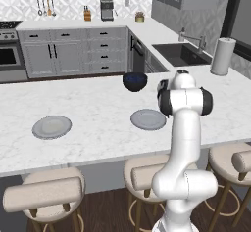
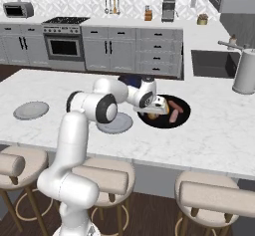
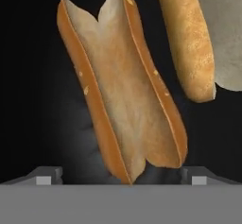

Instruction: Place one bun and one sausage from the bowl on each plate.

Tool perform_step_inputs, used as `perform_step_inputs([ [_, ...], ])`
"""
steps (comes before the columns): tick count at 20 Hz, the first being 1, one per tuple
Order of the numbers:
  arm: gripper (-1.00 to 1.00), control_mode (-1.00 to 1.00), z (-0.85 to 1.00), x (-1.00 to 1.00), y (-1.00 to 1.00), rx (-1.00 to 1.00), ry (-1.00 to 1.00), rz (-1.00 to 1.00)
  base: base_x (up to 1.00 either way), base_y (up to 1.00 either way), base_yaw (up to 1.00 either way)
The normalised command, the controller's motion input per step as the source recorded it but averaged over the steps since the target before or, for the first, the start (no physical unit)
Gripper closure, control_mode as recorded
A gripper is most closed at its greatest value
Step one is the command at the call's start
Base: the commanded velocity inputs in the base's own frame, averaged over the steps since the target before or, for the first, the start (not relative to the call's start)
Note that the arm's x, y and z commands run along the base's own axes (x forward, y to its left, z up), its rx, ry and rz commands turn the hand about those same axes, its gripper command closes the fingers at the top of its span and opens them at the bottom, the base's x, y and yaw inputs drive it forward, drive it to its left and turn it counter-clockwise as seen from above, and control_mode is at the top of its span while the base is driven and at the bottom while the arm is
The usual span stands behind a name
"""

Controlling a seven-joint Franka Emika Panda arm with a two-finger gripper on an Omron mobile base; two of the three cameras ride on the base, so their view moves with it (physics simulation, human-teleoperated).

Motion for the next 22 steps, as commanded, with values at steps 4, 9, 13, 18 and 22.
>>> perform_step_inputs([
  [4, -1.00, -1.00, -0.06, 0.25, 0.00, 0.00, -0.18, 0.00, 0.00, 0.00, 0.00],
  [9, -1.00, -1.00, -0.01, 0.22, 0.00, 0.00, -0.07, 0.00, 0.00, 0.00, 0.00],
  [13, 1.00, -1.00, -0.07, 0.09, 0.00, 0.00, -0.04, 0.00, 0.00, 0.00, 0.00],
  [18, 1.00, -1.00, 0.00, 0.13, 0.00, 0.00, -0.03, 0.00, 0.00, 0.00, 0.00],
  [22, 1.00, -1.00, 0.08, 0.00, 0.00, 0.00, 0.00, 0.00, 0.00, 0.00, 0.00],
])
